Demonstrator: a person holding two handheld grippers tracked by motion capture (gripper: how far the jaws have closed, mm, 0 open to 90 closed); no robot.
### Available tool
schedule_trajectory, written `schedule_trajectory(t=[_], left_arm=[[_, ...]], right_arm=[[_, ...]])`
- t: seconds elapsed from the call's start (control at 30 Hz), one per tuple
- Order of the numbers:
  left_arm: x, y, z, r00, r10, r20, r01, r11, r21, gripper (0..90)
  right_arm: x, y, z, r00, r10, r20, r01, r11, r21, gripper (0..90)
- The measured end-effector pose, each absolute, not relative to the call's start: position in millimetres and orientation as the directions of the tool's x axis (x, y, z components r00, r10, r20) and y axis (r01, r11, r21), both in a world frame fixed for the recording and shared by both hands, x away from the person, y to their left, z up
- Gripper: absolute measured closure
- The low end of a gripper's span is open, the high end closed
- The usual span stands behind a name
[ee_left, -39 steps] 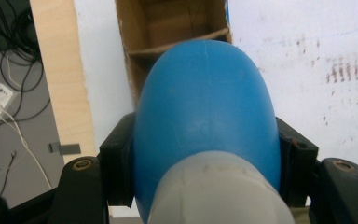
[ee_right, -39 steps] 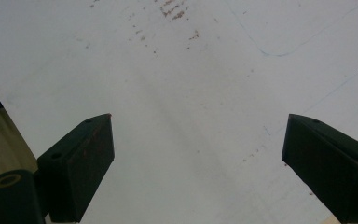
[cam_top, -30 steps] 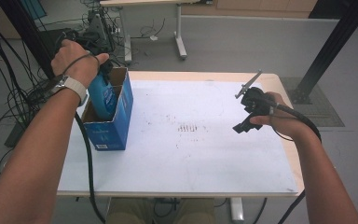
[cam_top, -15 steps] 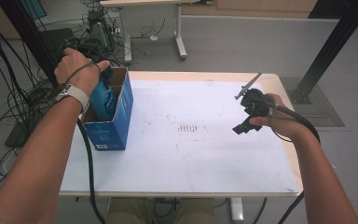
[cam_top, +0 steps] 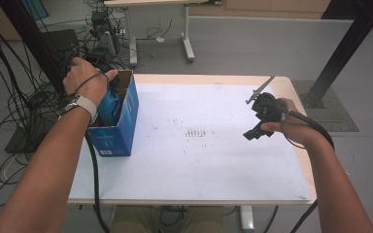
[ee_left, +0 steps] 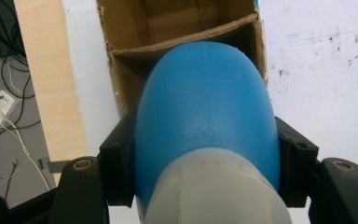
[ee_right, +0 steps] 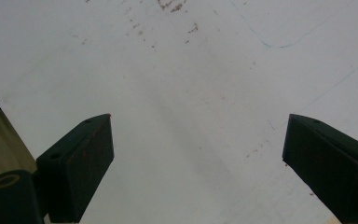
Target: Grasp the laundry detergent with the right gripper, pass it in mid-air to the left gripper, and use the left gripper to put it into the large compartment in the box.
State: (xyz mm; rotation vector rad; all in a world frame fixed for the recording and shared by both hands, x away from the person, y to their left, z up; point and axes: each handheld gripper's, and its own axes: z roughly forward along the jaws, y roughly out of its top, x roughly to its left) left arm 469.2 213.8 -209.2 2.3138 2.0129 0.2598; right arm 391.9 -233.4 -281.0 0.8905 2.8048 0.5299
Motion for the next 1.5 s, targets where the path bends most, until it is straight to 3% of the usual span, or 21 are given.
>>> schedule_trajectory(t=[1.5], left_arm=[[472, 215, -261, 0.162, 0.98, 0.115, 0.976, -0.176, 0.13, 37.6]], right_arm=[[393, -234, -289, -0.807, 0.59, -0.02, 0.542, 0.754, 0.37, 8.7]])
